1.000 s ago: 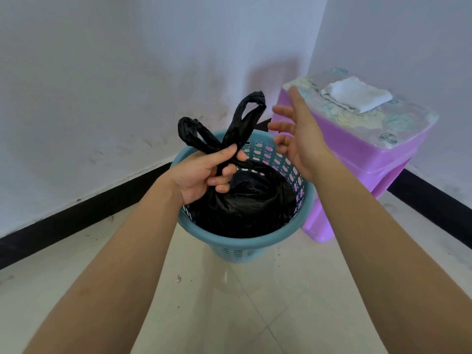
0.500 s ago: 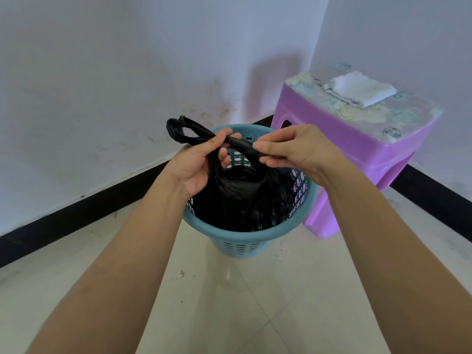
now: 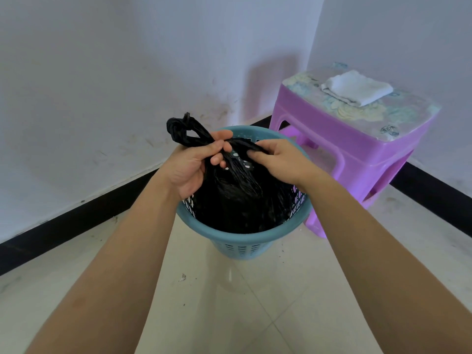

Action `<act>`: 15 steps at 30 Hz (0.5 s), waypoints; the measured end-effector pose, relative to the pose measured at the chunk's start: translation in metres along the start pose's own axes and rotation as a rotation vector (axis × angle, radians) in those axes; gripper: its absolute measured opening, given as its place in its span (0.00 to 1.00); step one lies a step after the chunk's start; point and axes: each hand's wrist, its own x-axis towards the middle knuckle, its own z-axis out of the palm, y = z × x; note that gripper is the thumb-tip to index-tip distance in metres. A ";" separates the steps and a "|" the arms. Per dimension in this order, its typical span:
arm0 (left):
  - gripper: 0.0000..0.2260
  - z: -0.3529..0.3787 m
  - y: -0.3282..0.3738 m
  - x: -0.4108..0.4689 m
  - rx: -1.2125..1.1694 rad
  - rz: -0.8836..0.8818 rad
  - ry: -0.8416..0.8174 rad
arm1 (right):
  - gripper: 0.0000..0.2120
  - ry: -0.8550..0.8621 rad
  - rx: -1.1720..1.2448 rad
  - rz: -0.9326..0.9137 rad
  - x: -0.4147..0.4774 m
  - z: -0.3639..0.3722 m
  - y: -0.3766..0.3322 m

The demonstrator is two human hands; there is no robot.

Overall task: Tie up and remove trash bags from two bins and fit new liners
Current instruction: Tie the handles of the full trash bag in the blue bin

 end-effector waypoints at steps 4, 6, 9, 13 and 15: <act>0.10 0.011 -0.006 0.003 0.096 -0.087 0.066 | 0.11 0.197 0.156 0.041 0.002 -0.003 0.000; 0.09 0.018 -0.008 0.009 0.056 -0.102 0.149 | 0.10 0.185 0.162 0.053 0.001 -0.002 0.000; 0.09 0.023 -0.011 0.017 0.072 -0.030 0.309 | 0.10 0.097 0.160 0.046 -0.008 -0.003 -0.001; 0.13 0.027 -0.014 0.023 -0.126 0.090 0.439 | 0.12 -0.057 0.006 0.096 -0.016 0.004 0.000; 0.13 0.027 -0.014 0.024 -0.328 0.079 0.410 | 0.14 -0.113 -0.100 0.151 -0.015 0.007 0.001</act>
